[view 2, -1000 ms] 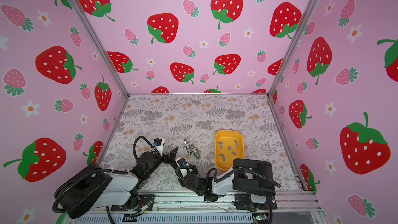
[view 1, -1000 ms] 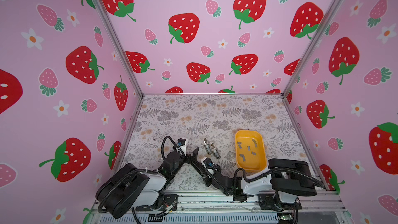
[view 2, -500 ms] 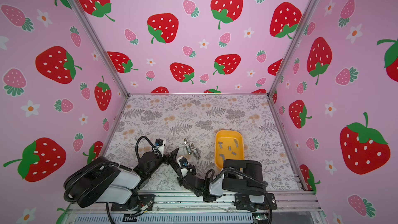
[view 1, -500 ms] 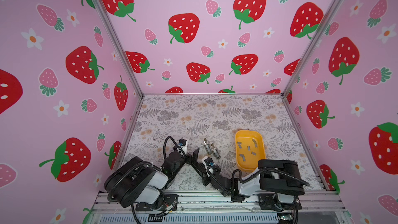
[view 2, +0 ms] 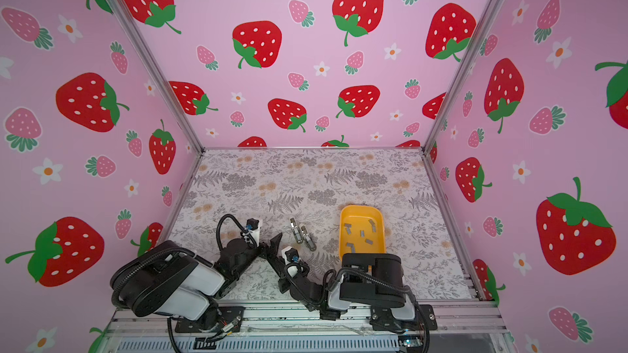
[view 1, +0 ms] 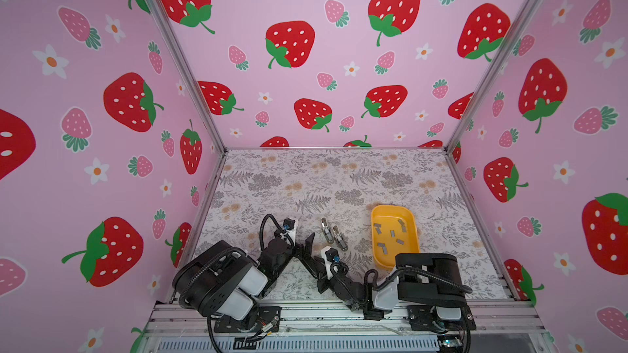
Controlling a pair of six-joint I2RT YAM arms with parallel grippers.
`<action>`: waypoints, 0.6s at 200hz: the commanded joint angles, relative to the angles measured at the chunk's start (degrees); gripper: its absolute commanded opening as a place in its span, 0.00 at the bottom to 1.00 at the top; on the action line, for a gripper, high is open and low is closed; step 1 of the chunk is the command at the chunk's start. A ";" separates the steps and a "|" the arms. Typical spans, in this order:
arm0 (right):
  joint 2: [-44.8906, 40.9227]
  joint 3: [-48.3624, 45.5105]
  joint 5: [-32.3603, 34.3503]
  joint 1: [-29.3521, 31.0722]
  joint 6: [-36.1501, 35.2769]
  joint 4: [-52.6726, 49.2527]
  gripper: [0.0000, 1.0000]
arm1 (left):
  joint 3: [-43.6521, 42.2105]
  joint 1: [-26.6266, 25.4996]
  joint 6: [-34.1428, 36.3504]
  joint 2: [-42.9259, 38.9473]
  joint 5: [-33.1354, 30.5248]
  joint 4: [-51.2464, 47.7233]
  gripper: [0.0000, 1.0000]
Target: Load the staples into the stapler
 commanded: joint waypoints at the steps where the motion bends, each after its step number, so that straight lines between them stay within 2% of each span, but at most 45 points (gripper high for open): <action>1: 5.40 -2.19 -2.08 1.46 -0.12 -14.52 0.17 | 1.56 -0.29 -0.36 2.18 -1.57 5.02 0.99; 34: 6.49 -0.59 -1.41 1.65 0.07 -17.76 0.17 | 1.19 -0.38 -0.50 6.09 -2.31 9.95 0.99; 88: 9.33 0.29 -0.91 1.83 0.27 -19.82 0.17 | 2.57 -0.49 -0.51 9.53 -3.81 10.10 0.99; 120: 12.48 -1.56 -0.48 2.18 -0.25 -15.27 0.15 | 2.72 -0.48 -0.21 9.76 -3.88 10.16 0.99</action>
